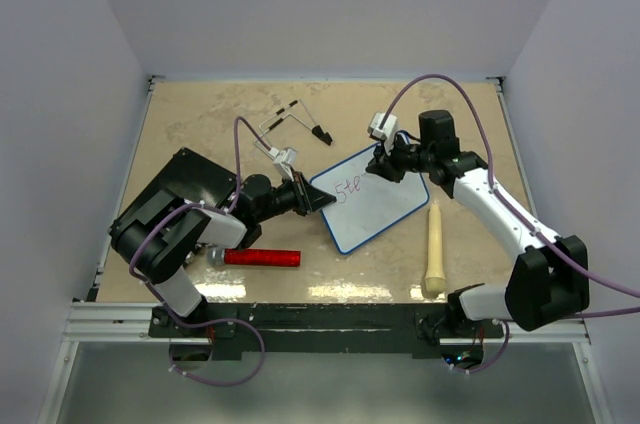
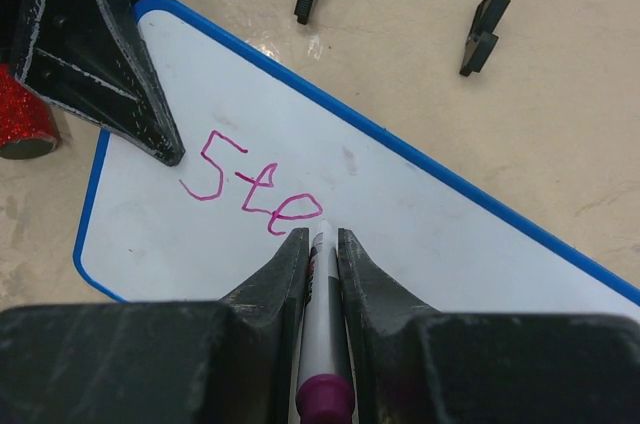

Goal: Write a sentence on the whiteboard

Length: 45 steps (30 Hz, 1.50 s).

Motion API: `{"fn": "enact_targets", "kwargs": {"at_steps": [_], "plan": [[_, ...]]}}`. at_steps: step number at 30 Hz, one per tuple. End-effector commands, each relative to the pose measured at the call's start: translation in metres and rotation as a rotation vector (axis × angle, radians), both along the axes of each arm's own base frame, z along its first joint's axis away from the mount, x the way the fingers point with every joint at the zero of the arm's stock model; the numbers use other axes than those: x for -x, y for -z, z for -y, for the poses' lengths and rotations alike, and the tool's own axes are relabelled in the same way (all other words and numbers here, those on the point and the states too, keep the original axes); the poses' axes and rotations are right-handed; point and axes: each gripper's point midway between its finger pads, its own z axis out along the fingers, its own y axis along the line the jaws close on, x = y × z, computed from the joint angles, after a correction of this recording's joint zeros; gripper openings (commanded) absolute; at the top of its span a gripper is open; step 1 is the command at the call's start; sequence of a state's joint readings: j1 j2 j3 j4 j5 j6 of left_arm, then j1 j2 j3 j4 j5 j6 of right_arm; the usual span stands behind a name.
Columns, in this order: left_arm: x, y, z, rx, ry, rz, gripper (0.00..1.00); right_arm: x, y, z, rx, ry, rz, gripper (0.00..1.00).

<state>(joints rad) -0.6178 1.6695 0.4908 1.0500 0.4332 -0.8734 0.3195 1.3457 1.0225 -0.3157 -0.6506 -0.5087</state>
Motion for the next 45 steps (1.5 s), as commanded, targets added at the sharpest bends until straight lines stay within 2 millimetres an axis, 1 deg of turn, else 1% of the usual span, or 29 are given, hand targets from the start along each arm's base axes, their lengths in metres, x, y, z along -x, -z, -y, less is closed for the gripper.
{"fn": "enact_targets", "kwargs": {"at_steps": [1,5,11,15,19,28,32,35,40,42,45], "plan": [[0.005,-0.023,0.005,0.041,0.038,0.106,0.00,-0.016,-0.023,-0.003,-0.030,0.014,0.071,0.00],[0.005,-0.023,0.005,0.039,0.039,0.109,0.00,-0.020,-0.015,-0.006,-0.030,0.010,0.046,0.00],[0.005,-0.023,0.005,0.040,0.041,0.111,0.00,-0.017,-0.005,-0.004,-0.012,0.002,0.018,0.00],[0.005,-0.023,0.005,0.040,0.041,0.112,0.00,-0.009,0.003,-0.002,0.011,-0.014,-0.002,0.00],[0.005,-0.023,0.005,0.041,0.038,0.111,0.00,0.003,0.017,0.003,0.046,-0.031,-0.042,0.00],[0.006,-0.023,0.004,0.040,0.038,0.113,0.00,0.017,0.038,0.009,0.098,-0.063,-0.100,0.00],[0.005,-0.023,0.005,0.042,0.039,0.112,0.00,0.015,0.031,0.007,0.083,-0.067,-0.087,0.00],[0.006,-0.022,0.004,0.040,0.039,0.110,0.00,0.011,0.018,0.004,0.060,-0.066,-0.061,0.00],[0.005,-0.023,0.005,0.041,0.041,0.111,0.00,-0.003,-0.013,-0.003,-0.003,-0.045,0.011,0.00],[0.006,-0.023,0.005,0.040,0.041,0.110,0.00,-0.006,-0.020,-0.006,-0.020,-0.041,0.025,0.00],[0.006,-0.024,0.005,0.041,0.042,0.114,0.00,-0.014,-0.021,-0.007,-0.027,-0.021,0.037,0.00]]}}
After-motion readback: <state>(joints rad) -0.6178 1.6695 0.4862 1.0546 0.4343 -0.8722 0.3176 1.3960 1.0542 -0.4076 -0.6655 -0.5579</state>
